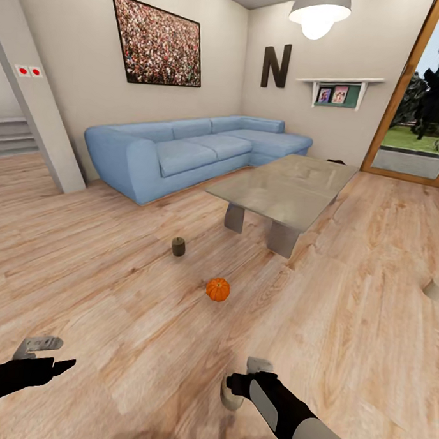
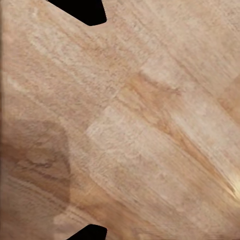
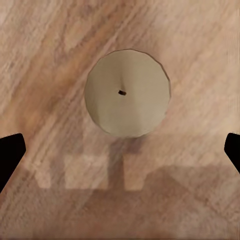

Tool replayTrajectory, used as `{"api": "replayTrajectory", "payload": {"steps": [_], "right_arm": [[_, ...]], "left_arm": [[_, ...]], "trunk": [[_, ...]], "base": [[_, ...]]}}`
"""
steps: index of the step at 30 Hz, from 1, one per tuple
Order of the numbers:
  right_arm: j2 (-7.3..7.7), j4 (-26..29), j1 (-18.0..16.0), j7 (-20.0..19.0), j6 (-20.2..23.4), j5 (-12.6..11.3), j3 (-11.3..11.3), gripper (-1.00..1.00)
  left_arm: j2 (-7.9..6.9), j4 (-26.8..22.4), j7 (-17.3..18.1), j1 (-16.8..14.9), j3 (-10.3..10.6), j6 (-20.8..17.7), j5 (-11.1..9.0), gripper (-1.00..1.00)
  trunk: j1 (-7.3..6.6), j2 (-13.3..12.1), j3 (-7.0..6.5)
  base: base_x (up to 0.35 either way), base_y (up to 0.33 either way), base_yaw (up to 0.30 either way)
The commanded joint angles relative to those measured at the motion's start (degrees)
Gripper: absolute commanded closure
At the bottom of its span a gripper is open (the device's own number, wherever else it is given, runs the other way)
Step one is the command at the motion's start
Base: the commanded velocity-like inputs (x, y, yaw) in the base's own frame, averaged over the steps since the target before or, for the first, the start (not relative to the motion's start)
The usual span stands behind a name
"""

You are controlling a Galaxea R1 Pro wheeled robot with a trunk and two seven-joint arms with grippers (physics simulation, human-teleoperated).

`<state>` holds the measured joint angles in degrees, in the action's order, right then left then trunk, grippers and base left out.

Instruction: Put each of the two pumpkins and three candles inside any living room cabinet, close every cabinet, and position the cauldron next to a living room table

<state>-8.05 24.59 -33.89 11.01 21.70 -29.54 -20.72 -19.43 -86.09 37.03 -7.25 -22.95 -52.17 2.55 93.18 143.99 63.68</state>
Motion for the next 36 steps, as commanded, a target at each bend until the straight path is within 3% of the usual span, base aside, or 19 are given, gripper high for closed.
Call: {"api": "replayTrajectory", "payload": {"steps": [1, 24, 36], "right_arm": [[0.05, 0.1, 0.0, 0.5, 0.2, -0.6, -0.5, -1.00], [0.05, 0.1, 0.0, 0.7, 0.2, -0.6, -0.4, -1.00], [0.05, 0.1, 0.0, 0.7, 0.2, -0.6, -0.4, -1.00]], "left_arm": [[0.01, 0.0, 0.4, 0.0, -0.1, -0.3, 0.3, -1.00], [0.02, 0.0, 0.4, 0.1, -0.1, -0.3, 0.3, -1.00], [0.01, 0.0, 0.5, 0.1, -0.1, -0.3, 0.2, -1.00]], "trunk": [[0.01, 0.0, 0.28], [0.60, 0.3, 5.38], [0.60, 0.3, 5.38]], "base": [[0.000, 0.000, 0.000], [0.000, 0.000, 0.000], [0.043, 0.000, 0.000]]}}
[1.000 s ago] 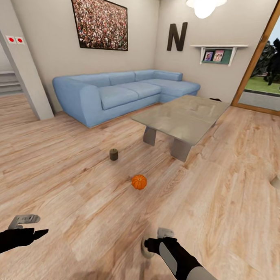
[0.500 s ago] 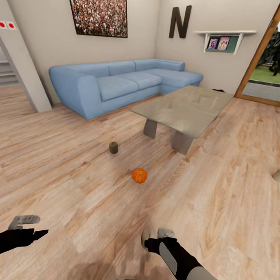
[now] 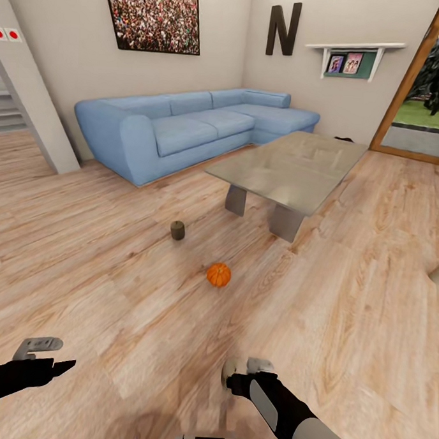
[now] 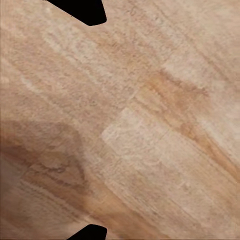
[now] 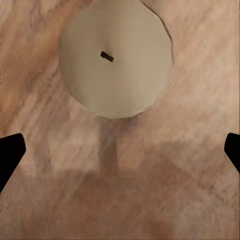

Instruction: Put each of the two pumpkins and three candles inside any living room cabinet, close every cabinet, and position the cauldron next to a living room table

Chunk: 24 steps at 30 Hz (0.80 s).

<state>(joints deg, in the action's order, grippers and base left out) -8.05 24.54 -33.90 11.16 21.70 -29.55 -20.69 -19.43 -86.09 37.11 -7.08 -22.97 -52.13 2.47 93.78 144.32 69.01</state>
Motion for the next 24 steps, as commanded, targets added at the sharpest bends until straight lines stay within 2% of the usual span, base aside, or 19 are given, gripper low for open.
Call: {"api": "replayTrajectory", "payload": {"steps": [1, 12, 18, 24], "right_arm": [[0.05, 0.1, 0.0, 0.5, 0.2, -0.6, -0.5, -1.00], [0.05, 0.1, 0.0, 0.5, 0.2, -0.6, -0.5, -1.00], [0.05, 0.1, 0.0, 0.5, 0.2, -0.6, -0.5, -1.00], [0.05, 0.2, 0.0, 0.5, 0.2, -0.6, -0.5, -1.00]], "left_arm": [[0.01, 0.0, 0.4, 0.0, -0.1, -0.3, 0.3, -1.00], [0.00, 0.0, 0.5, 0.0, -0.1, -0.3, 0.3, -1.00], [0.00, 0.0, 0.5, 0.0, -0.1, -0.3, 0.2, -1.00], [0.00, 0.0, 0.6, 0.0, -0.1, -0.2, 0.2, -1.00]], "trunk": [[0.01, 0.0, 0.05], [0.01, 0.0, 0.05], [0.01, 0.0, 0.05], [0.01, 0.0, 0.05]], "base": [[0.213, 0.000, 0.000], [0.120, 0.003, 0.000], [0.206, 0.106, 0.000], [0.087, 0.030, 0.000]]}}
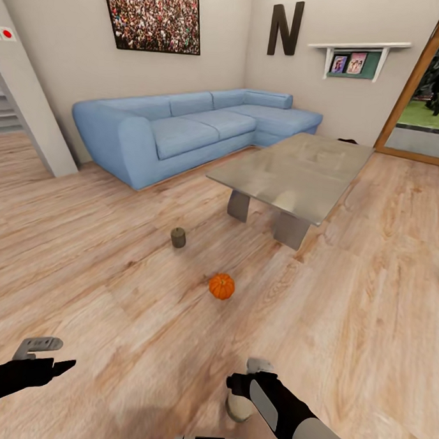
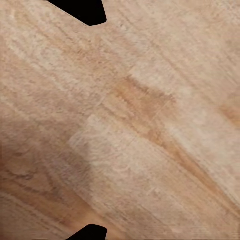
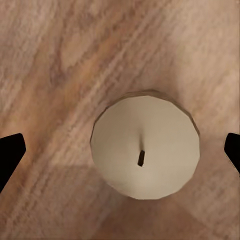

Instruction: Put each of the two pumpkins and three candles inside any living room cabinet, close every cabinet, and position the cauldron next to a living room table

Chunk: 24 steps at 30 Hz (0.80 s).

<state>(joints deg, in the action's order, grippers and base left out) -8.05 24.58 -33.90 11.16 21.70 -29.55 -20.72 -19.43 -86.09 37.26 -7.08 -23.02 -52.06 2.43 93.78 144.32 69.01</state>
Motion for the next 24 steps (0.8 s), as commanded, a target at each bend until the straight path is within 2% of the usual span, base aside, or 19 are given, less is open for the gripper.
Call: {"api": "replayTrajectory", "payload": {"steps": [1, 7, 17, 20, 24], "right_arm": [[0.05, 0.1, 0.0, 0.5, 0.2, -0.6, -0.5, -1.00], [0.08, 0.1, 0.0, 0.5, 0.2, -0.6, -0.4, -1.00], [0.14, 0.0, 0.0, 0.3, 0.2, -0.6, -0.4, -1.00], [0.14, 0.1, 0.0, 0.3, 0.2, -0.6, -0.4, -1.00], [0.14, 0.1, 0.0, 0.3, 0.2, -0.5, -0.3, -1.00]], "left_arm": [[0.01, 0.0, 0.4, 0.0, -0.1, -0.1, 0.3, -1.00], [0.08, 0.0, 0.3, 0.0, 0.0, 0.7, 0.3, -1.00], [0.09, 0.0, 0.3, 0.0, 0.0, 0.8, 0.3, -1.00], [0.09, 0.0, 0.3, 0.0, 0.0, 0.8, 0.3, -1.00], [0.10, -0.1, 0.3, 0.0, 0.0, 0.9, 0.3, -1.00]], "trunk": [[0.01, 0.0, 0.05], [0.01, 0.0, 0.05], [0.26, 0.2, 2.26], [0.26, 0.2, 2.26], [0.37, 0.2, 3.15]], "base": [[0.168, 0.006, 0.000], [0.061, 0.002, 0.000], [0.005, 0.000, 0.000], [0.000, 0.000, 0.000], [0.000, 0.000, 0.000]]}}
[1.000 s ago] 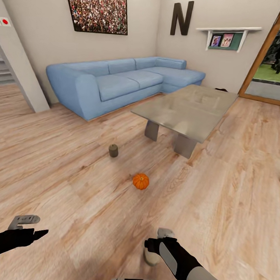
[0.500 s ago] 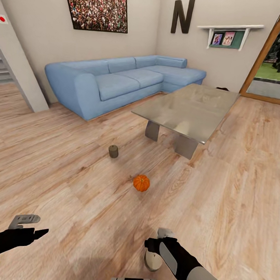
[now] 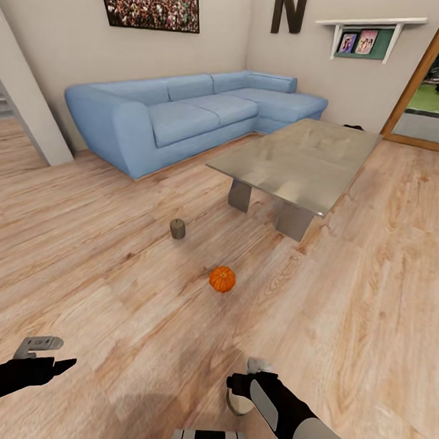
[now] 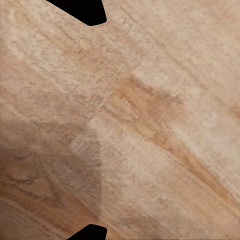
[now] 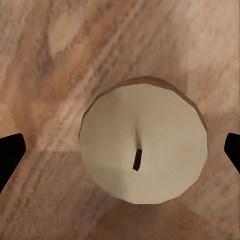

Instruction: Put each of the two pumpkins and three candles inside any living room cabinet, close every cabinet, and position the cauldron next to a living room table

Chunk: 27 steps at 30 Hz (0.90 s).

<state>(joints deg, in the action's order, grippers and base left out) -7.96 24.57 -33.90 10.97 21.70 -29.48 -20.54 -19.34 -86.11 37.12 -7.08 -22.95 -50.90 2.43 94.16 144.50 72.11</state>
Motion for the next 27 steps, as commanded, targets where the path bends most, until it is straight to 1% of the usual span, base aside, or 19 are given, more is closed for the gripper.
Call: {"api": "replayTrajectory", "payload": {"steps": [1, 9, 14, 24, 27], "right_arm": [[0.05, 0.1, 0.0, 0.5, 0.2, -0.6, -0.4, -1.00], [0.11, 0.1, 0.0, 0.8, 0.1, -0.5, -0.2, -1.00], [0.13, 0.1, -0.1, 0.9, 0.0, -0.5, -0.2, -1.00], [0.35, 0.1, -0.3, 1.1, -0.4, -0.6, -0.2, -1.00], [0.51, 0.1, -0.4, 1.1, -0.4, -0.6, -0.2, -1.00]], "left_arm": [[0.01, -0.1, 0.4, 0.0, -0.1, -0.3, 0.2, -1.00], [0.01, -0.1, 0.5, 0.0, -0.1, -0.3, 0.2, -1.00], [0.01, -0.1, 0.6, 0.0, -0.1, 0.2, 0.2, -1.00], [0.01, -0.1, 0.7, 0.0, -0.1, 0.6, 0.2, -1.00], [0.01, -0.1, 0.7, 0.0, -0.1, 0.6, 0.2, -1.00]], "trunk": [[-0.01, 0.0, 0.05], [-0.01, 0.0, 0.05], [0.11, 0.1, 1.16], [0.11, 0.1, 1.16], [0.19, 0.1, 1.82]], "base": [[0.000, 0.000, 0.000], [0.000, 0.000, 0.000], [0.000, 0.000, 0.000], [0.000, 0.000, 0.000], [0.000, 0.000, 0.000]]}}
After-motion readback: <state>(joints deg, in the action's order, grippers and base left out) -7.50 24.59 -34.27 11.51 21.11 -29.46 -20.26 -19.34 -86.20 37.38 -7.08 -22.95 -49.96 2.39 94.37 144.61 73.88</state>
